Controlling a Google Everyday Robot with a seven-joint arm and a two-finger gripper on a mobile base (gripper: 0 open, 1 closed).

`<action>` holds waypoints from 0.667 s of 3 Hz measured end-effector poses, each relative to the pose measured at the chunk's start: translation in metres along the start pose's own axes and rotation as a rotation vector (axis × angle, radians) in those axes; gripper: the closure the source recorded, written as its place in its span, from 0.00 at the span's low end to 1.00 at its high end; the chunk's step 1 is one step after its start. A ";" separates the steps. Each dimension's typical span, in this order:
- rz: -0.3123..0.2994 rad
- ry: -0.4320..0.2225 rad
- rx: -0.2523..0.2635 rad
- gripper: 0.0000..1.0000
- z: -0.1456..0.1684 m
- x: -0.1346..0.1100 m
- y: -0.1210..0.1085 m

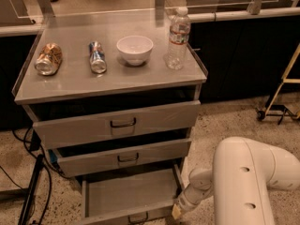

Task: Close bottom drawer

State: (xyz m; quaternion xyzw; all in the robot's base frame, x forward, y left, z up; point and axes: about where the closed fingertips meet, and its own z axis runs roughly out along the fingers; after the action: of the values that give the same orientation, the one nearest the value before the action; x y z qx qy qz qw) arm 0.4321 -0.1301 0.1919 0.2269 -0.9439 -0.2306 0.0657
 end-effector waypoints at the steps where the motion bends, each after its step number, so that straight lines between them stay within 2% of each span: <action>1: 0.028 0.013 -0.004 1.00 0.011 -0.003 -0.005; 2: 0.100 0.013 0.017 1.00 0.031 -0.016 -0.020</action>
Offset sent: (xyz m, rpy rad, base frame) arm 0.0362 0.0060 -0.0674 -0.0921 0.0600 -0.1730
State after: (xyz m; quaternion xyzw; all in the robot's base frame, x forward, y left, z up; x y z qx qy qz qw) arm 0.4475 -0.1256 0.1545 0.1815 -0.9556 -0.2174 0.0811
